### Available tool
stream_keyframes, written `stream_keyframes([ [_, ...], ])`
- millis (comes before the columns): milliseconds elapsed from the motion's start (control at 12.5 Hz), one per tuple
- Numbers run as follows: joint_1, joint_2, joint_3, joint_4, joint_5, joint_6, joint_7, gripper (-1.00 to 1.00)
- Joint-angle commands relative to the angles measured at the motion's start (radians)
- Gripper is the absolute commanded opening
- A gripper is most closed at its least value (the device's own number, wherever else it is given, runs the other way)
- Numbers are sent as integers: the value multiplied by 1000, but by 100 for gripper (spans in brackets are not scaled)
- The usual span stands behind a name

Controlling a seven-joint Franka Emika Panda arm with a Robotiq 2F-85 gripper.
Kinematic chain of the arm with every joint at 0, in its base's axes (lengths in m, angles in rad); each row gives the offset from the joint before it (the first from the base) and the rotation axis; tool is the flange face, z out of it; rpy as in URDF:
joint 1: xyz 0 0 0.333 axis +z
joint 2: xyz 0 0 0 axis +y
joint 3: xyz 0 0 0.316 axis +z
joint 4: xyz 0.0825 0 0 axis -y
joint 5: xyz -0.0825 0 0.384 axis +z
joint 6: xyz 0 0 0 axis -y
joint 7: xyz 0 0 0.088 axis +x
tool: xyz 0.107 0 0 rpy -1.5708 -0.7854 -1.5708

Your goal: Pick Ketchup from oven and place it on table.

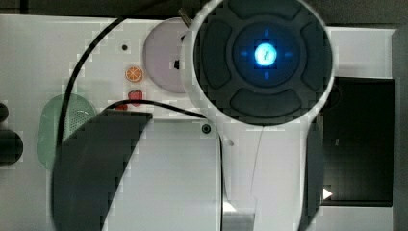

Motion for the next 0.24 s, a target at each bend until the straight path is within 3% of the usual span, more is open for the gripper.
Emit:
stream_keyframes([
  [80,-10,47,-15,25,6,-92,34,100],
  [240,-11,46,-17,37,6,-152,34,100],
])
